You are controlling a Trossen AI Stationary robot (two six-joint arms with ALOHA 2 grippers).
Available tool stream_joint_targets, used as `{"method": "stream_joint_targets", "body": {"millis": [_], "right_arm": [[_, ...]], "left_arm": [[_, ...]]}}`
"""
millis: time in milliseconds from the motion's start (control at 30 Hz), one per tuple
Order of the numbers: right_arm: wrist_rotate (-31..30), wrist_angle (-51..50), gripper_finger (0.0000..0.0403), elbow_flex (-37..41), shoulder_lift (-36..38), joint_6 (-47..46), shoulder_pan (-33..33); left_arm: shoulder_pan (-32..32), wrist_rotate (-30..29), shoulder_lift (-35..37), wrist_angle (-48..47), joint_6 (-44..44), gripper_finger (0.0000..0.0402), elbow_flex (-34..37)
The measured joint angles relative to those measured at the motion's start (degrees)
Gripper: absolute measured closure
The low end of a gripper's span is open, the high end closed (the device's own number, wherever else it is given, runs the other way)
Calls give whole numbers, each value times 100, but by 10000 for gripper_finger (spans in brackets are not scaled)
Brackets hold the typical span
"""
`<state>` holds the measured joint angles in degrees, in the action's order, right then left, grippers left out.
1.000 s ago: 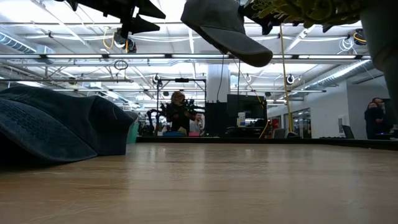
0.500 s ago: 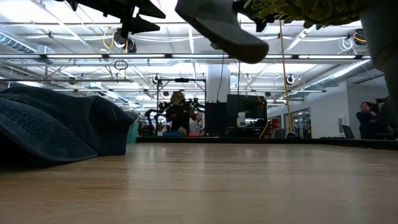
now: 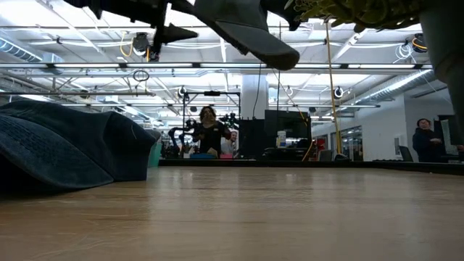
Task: Pick & Place hat
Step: Put the gray cap into the green bin
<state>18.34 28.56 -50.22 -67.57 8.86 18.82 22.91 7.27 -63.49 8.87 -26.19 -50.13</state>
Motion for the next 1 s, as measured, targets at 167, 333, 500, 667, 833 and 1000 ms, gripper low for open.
{"method": "stream_joint_targets", "body": {"millis": [167,333,500,667,833,1000], "right_arm": [[-9,-10,403,4,-2,253,-113],[-11,-13,403,4,-2,300,-170],[-14,-80,403,7,-2,379,-170],[-17,-68,403,9,-2,385,-170],[-19,-75,403,9,-2,405,-170],[-19,-75,403,9,0,393,-170]], "left_arm": [[-171,788,-532,1050,-692,147,0],[-285,818,-968,1715,-1067,147,0],[-422,822,-1165,1869,-1083,147,0],[-467,771,-1195,2047,-1268,147,0],[-602,772,-1195,2471,-1443,147,0],[-699,766,-1195,2558,-1425,147,0]]}}
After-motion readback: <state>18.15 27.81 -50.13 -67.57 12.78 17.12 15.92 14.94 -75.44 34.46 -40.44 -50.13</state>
